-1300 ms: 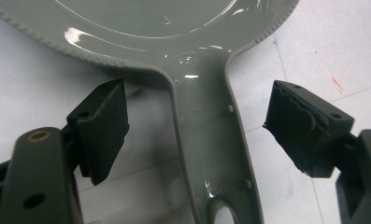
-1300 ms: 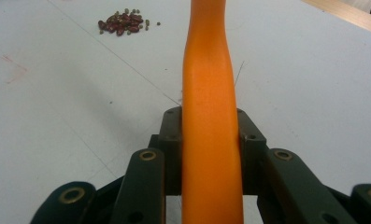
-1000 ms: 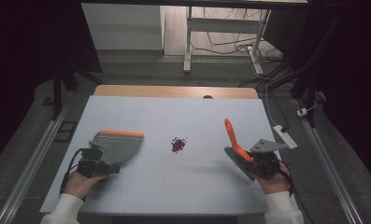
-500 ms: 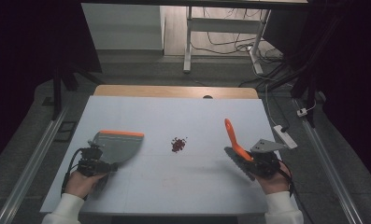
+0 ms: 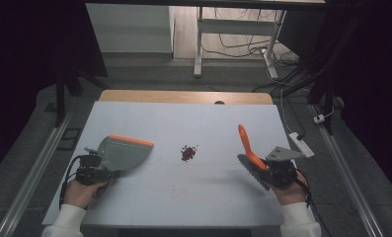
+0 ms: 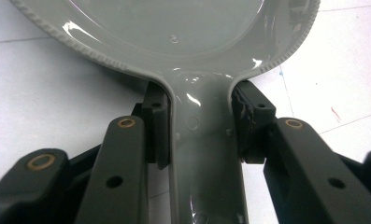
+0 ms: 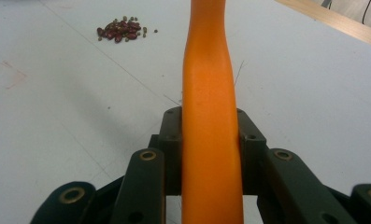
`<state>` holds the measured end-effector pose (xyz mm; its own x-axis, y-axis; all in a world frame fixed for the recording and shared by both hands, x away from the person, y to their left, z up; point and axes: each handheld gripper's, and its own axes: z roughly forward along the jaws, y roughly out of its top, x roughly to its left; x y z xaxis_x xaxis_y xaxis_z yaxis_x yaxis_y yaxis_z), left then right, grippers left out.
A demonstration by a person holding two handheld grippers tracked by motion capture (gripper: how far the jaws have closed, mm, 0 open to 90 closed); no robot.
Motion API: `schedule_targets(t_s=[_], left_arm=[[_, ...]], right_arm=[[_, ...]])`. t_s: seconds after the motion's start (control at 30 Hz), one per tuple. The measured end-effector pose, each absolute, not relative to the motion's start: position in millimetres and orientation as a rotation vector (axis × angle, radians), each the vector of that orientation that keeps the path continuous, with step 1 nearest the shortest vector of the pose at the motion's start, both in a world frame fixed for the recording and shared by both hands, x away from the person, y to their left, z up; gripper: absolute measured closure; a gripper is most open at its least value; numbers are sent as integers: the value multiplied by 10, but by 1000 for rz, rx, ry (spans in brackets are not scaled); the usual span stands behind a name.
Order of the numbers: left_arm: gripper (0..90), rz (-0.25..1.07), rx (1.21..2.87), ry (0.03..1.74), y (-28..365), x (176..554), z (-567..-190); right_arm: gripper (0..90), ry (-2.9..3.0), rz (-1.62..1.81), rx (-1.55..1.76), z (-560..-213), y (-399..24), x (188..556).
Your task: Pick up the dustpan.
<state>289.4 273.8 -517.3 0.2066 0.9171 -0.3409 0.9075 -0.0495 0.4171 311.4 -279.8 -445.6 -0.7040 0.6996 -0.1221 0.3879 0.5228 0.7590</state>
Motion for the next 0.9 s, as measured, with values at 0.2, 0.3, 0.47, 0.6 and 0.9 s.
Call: schedule_targets(t_s=[0.2,0.3,0.47,0.6,0.9], left_arm=[[621,53,1919,1663,2799,2882,-5152],[620,63,1911,1635,2833,2870,-5142],[620,57,1879,1550,2888,2853,-5108],[620,65,1879,1481,2905,2887,-5089],[620,95,1908,1352,2900,3025,-5065]], right_arm=[[701,2346,1028,885,-4441,-2800,3114],[701,2338,1032,886,-4431,-2807,3109],[701,2332,1042,882,-4423,-2813,3111],[701,2327,1048,885,-4426,-2800,3109],[701,2308,1059,901,-4405,-2799,3123]])
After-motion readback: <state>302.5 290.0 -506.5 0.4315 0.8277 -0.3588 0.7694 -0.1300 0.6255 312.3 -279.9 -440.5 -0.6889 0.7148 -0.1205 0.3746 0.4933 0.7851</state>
